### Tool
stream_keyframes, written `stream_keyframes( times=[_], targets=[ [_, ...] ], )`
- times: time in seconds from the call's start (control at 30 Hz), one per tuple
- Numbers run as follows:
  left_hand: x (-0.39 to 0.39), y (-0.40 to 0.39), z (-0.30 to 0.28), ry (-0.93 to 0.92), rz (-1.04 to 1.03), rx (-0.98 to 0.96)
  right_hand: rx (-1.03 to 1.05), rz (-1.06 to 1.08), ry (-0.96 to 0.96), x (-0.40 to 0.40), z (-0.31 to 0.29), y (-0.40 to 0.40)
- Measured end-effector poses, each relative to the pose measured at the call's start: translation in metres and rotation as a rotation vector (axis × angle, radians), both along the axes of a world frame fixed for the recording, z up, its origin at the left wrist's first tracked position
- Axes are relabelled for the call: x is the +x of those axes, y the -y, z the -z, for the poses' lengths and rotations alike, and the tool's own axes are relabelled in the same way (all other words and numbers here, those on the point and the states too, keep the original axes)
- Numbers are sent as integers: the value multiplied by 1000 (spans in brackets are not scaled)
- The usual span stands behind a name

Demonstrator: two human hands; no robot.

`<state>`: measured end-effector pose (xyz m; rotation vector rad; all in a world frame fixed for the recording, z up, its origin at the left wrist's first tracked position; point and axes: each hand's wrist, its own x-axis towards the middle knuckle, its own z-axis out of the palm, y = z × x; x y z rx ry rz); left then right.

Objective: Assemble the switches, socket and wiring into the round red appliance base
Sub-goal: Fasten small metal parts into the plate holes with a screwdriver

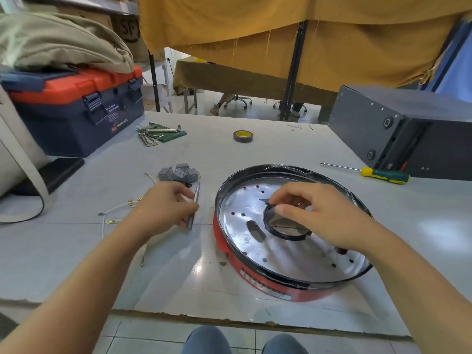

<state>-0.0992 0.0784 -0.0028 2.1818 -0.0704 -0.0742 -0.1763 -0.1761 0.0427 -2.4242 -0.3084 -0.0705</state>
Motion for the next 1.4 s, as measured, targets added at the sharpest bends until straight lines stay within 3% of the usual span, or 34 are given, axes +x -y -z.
stream_keyframes(
  times=[0.07,0.17,0.33,0.5,0.7,0.83,0.93,1.17,1.4],
  targets=[
    [-4,-3,-11,28,-20,-256,39,-44,-3,1,-4,-5],
    [-13,6,-29,13,85,-477,84,-99,1,5,-11,-18],
    [-27,36,-39,-58,215,-662,151,-203,-71,17,-20,-39],
    [-31,23,-36,-62,334,-695,239,-153,-112,23,-15,-38],
    [-14,-50,-30,86,114,-439,276,-70,-142,19,-9,-24],
    [-3,-85,-15,140,-28,-25,67,-116,-63,11,-4,-18],
    [1,-89,-4,198,12,235,-112,-137,-29,8,2,-18],
    [25,-56,7,229,166,415,-226,-151,-24,8,5,-20],
    [40,-47,14,253,208,502,-171,-168,-35,12,7,-16]
  ],
)
